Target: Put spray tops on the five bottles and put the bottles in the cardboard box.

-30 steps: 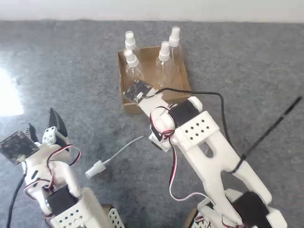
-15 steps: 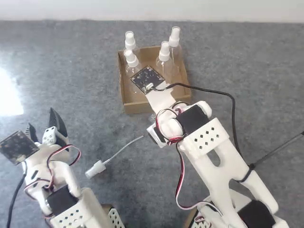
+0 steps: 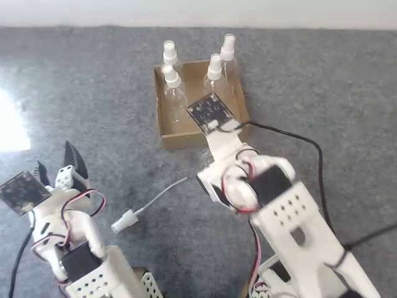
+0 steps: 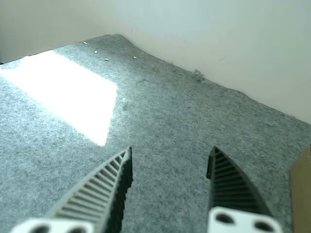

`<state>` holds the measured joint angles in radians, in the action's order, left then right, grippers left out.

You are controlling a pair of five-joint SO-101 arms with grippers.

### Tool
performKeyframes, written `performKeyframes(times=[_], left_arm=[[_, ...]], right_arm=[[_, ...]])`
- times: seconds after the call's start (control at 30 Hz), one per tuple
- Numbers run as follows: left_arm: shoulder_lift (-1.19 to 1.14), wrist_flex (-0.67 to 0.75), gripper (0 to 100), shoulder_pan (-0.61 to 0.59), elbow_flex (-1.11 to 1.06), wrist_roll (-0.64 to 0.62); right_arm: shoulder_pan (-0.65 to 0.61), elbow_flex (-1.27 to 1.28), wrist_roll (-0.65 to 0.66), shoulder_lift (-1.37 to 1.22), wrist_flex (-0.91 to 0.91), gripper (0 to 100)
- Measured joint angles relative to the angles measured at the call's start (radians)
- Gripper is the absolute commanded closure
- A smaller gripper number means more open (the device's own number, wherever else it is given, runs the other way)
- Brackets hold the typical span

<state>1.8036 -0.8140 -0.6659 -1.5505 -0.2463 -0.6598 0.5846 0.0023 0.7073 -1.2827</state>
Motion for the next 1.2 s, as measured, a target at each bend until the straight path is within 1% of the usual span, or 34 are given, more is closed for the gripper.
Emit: performKeyframes(times=[0.2, 0.4, 0.57, 0.73, 0.97, 1.1, 1.2], left_arm=[[0.000, 0.000, 76, 0.000, 0.000, 0.000], [0.000, 0.000, 76, 0.000, 0.000, 0.000], [0.000, 0.000, 76, 0.000, 0.000, 0.000], [0.000, 0.032, 76, 0.000, 0.000, 0.000], [0.000, 0.055, 76, 0.000, 0.000, 0.002], [0.000, 0.081, 76, 0.000, 0.000, 0.084], [0.000, 0.126, 76, -0.002, 0.000, 0.199]], right_arm=[[0.000, 0.176, 0.000, 0.167, 0.150, 96.5], [0.000, 0.250, -0.002, 0.232, 0.226, 96.5], [0.000, 0.270, -0.008, 0.242, 0.238, 96.5], [0.000, 0.270, -0.097, 0.242, 0.238, 96.5], [0.000, 0.270, -0.114, 0.242, 0.238, 96.5], [0.029, 0.304, -0.114, 0.244, 0.272, 96.5], [0.060, 0.345, -0.114, 0.244, 0.333, 96.5]])
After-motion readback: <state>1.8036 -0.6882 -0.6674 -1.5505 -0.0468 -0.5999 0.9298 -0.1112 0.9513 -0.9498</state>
